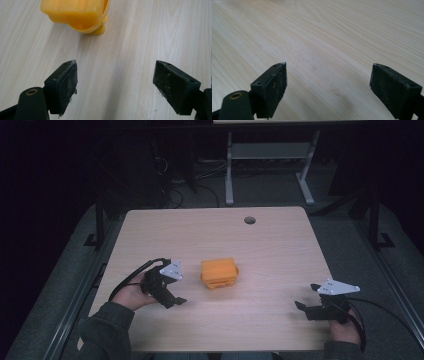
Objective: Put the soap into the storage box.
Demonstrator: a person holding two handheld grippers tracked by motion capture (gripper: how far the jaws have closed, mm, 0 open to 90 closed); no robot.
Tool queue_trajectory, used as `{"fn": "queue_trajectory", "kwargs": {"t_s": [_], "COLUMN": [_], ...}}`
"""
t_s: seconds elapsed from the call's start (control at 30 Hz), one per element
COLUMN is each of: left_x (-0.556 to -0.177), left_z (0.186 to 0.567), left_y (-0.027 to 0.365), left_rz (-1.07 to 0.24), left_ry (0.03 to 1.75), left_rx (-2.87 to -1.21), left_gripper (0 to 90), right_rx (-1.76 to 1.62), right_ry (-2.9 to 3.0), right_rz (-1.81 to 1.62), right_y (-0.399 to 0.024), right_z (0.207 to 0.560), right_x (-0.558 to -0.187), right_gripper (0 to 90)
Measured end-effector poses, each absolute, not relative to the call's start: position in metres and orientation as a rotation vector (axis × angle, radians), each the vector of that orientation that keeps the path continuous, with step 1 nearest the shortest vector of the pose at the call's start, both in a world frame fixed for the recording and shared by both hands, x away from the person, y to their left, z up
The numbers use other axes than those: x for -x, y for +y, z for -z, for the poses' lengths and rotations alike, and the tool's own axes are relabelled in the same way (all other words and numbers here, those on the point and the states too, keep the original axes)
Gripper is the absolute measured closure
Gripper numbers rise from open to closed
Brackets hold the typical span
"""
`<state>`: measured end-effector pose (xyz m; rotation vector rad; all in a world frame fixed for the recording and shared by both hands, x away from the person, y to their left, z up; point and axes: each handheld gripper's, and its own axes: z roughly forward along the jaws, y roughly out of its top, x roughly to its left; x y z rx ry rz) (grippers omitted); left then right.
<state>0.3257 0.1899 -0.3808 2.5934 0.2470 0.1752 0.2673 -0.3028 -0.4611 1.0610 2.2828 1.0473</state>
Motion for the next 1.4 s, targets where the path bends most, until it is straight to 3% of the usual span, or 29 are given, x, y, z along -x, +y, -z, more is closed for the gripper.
{"fn": "queue_trajectory", "kwargs": {"t_s": [1.4], "left_x": [-0.292], "left_z": [0.421], "left_y": [0.231], "left_rz": [-0.215], "left_ry": [0.382], "left_rx": [-2.554], "left_gripper": [18.7], "right_rx": [-1.072], "right_ry": [2.295], "right_rz": [-1.026], "right_y": [-0.302], "right_z": [0.464], "right_x": [-0.267], "right_gripper": [13.7]}}
